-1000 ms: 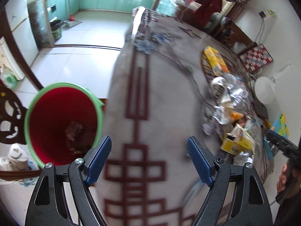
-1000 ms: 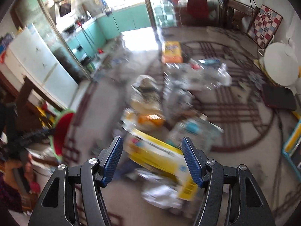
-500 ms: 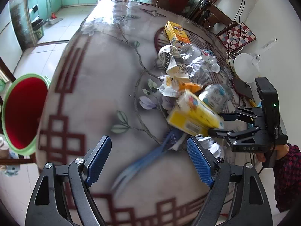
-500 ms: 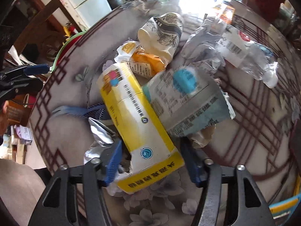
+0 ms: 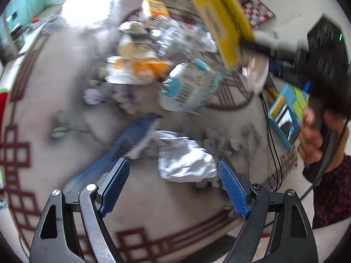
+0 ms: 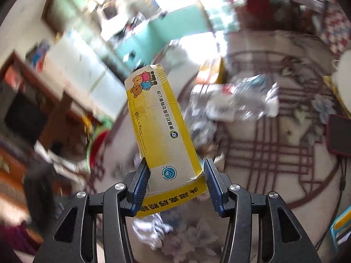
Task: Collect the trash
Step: 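Grasp the crumpled silver foil with the left tool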
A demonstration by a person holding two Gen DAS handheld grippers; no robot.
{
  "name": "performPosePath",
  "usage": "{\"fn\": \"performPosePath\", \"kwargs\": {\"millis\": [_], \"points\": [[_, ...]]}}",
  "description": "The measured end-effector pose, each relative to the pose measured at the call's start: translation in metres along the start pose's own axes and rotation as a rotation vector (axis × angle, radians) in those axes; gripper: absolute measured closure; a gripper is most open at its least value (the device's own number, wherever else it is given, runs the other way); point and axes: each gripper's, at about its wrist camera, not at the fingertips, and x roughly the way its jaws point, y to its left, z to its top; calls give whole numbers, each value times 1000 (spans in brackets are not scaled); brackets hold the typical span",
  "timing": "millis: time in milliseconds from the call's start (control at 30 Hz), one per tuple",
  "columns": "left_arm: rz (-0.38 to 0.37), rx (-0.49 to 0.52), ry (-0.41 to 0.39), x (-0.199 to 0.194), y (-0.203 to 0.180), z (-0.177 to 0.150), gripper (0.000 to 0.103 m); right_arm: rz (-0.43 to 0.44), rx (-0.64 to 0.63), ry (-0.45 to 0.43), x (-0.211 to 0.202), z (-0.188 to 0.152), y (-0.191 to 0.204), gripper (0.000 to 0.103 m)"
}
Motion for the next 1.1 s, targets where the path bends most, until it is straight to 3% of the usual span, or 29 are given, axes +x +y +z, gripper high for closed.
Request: {"fn": "performPosePath", "kwargs": {"millis": [200, 267, 333, 800, 1100], "points": [[7, 21, 65, 35, -17, 6, 21, 28, 77, -86, -15, 13, 7, 55], [8, 12, 81, 39, -17, 6, 38, 31, 88, -89, -16, 15, 8, 55], [10, 4, 82, 40, -16, 5, 44, 34, 97, -89, -14, 11, 11, 55], [125, -45, -149, -17, -2, 21, 48, 53, 99, -80, -13, 0, 16, 55], [146, -131, -217, -40, 19, 29, 48, 61, 83, -67, -3, 5, 24, 55]]}}
